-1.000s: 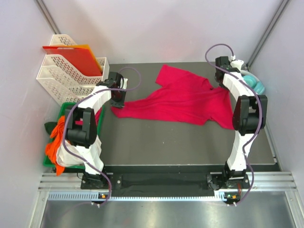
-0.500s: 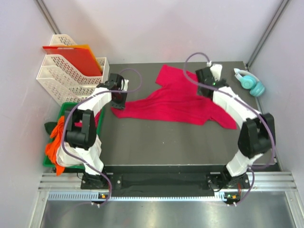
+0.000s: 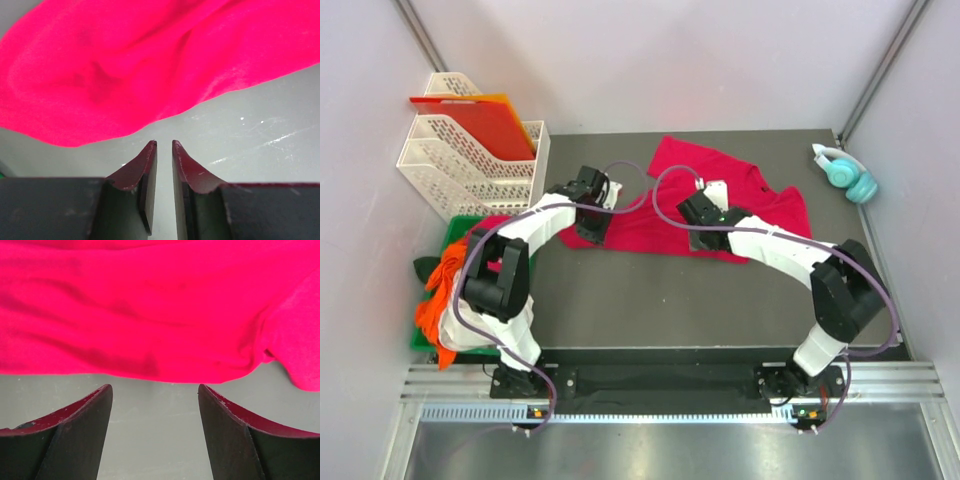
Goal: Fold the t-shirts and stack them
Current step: Flatten the tshirt out
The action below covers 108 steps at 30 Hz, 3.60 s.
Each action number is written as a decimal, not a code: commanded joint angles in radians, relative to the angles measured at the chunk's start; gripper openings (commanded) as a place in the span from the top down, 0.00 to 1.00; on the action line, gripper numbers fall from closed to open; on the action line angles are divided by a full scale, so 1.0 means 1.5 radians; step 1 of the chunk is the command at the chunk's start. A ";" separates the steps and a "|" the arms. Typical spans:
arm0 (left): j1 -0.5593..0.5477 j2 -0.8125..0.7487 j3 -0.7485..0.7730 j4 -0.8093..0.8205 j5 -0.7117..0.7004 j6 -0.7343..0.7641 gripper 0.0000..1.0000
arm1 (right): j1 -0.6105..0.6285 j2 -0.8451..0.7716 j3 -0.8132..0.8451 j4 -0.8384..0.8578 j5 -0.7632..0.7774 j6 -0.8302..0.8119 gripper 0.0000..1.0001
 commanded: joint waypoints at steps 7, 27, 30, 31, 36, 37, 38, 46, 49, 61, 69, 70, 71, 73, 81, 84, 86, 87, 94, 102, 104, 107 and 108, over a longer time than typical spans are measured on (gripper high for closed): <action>-0.002 0.066 0.016 0.029 -0.006 0.012 0.66 | 0.036 0.003 0.051 -0.013 0.015 0.018 0.31; -0.002 0.129 0.058 0.078 -0.082 -0.004 0.61 | 0.039 -0.027 0.012 -0.009 0.011 0.027 0.29; -0.002 0.146 0.066 0.077 -0.081 -0.008 1.00 | 0.041 -0.028 0.015 -0.009 0.008 0.027 0.30; -0.002 0.151 0.071 0.077 -0.086 -0.009 1.00 | 0.040 -0.027 0.015 -0.009 0.009 0.026 0.30; -0.002 0.136 0.068 0.093 -0.100 -0.004 1.00 | 0.041 -0.032 0.015 -0.012 0.013 0.020 0.31; -0.002 0.127 0.066 0.097 -0.101 -0.006 1.00 | 0.041 -0.035 0.013 -0.012 0.012 0.021 0.31; -0.001 0.115 0.066 0.107 -0.107 -0.006 1.00 | 0.040 -0.035 0.010 -0.012 0.014 0.020 0.31; 0.005 0.039 0.147 0.141 -0.150 -0.012 1.00 | 0.040 -0.032 0.007 -0.006 0.011 0.019 0.32; 0.009 0.057 0.195 0.142 -0.148 -0.018 1.00 | 0.040 -0.030 0.012 -0.005 0.012 0.015 0.32; 0.030 0.346 0.586 0.086 -0.199 0.008 1.00 | 0.040 -0.070 -0.014 -0.012 0.024 0.016 0.33; 0.030 0.382 0.571 0.100 -0.194 0.015 0.30 | 0.047 -0.057 -0.014 -0.003 0.033 -0.043 0.29; 0.029 0.363 0.545 0.111 -0.191 0.016 0.24 | 0.049 -0.052 -0.011 0.003 0.033 -0.062 0.28; 0.030 0.334 0.525 0.118 -0.189 0.011 0.22 | 0.056 -0.046 -0.006 0.017 0.033 -0.075 0.28; 0.031 0.309 0.484 0.114 -0.188 0.010 0.19 | 0.065 -0.022 0.014 0.028 0.038 -0.111 0.29; 0.056 0.138 0.291 0.135 -0.162 -0.005 0.19 | 0.096 0.126 0.134 0.075 0.052 -0.228 0.31; 0.059 0.088 0.227 0.142 -0.162 -0.006 0.19 | 0.095 0.176 0.168 0.082 0.066 -0.253 0.31; 0.060 0.060 0.186 0.146 -0.160 -0.009 0.20 | 0.089 0.206 0.183 0.080 0.070 -0.264 0.31; 0.061 0.052 0.176 0.145 -0.160 -0.011 0.20 | 0.087 0.213 0.193 0.079 0.073 -0.268 0.31; 0.062 -0.007 0.102 0.152 -0.162 -0.021 0.20 | 0.054 0.244 0.212 0.078 0.065 -0.279 0.30; 0.063 -0.023 0.066 0.146 -0.156 -0.020 0.22 | 0.016 0.270 0.227 0.061 0.028 -0.255 0.34; 0.062 -0.024 0.064 0.146 -0.157 -0.021 0.22 | 0.014 0.272 0.230 0.061 0.017 -0.255 0.35; 0.063 -0.025 0.061 0.144 -0.161 -0.021 0.23 | 0.015 0.266 0.227 0.063 0.005 -0.249 0.37; 0.063 -0.028 0.060 0.144 -0.163 -0.020 0.23 | 0.017 0.260 0.223 0.074 0.000 -0.247 0.37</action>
